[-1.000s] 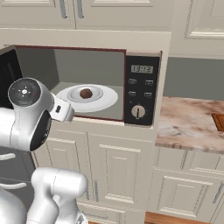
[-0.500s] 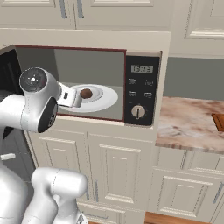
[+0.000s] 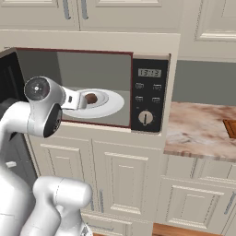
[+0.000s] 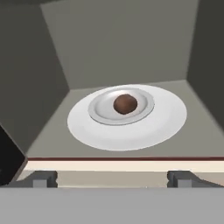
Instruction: Retrieve the reheated potato from the microwave, then place the potato, cheese, and condiment on the cutting board.
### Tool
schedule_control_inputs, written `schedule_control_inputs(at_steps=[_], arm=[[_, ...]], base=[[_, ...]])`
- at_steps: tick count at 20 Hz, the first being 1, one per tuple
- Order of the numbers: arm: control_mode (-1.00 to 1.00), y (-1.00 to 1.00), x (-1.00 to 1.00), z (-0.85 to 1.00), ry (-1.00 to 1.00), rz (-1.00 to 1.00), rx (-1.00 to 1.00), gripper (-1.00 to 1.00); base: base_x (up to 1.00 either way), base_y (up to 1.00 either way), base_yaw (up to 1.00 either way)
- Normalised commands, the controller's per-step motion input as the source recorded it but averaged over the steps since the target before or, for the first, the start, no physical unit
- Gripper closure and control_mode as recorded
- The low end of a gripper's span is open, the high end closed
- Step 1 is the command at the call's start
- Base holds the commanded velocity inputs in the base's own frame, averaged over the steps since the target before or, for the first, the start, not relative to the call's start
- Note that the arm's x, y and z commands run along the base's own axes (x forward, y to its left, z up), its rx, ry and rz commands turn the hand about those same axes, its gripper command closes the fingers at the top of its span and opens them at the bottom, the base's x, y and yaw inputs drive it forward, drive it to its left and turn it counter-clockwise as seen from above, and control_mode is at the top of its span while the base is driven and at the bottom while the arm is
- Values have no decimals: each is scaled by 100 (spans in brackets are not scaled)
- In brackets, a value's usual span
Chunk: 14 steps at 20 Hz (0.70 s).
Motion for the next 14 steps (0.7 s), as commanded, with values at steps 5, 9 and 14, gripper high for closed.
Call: schedule_control_inputs(at_steps=[5,9,14], arm=[[-100,24,55,-6,-1,-7,-7,-100],[-100,5,53,-4,1,-9,-1,-100],[-100,1,26,-6,8,-7,0,-100]], base=[[0,0,0],[0,0,0],[0,0,0]])
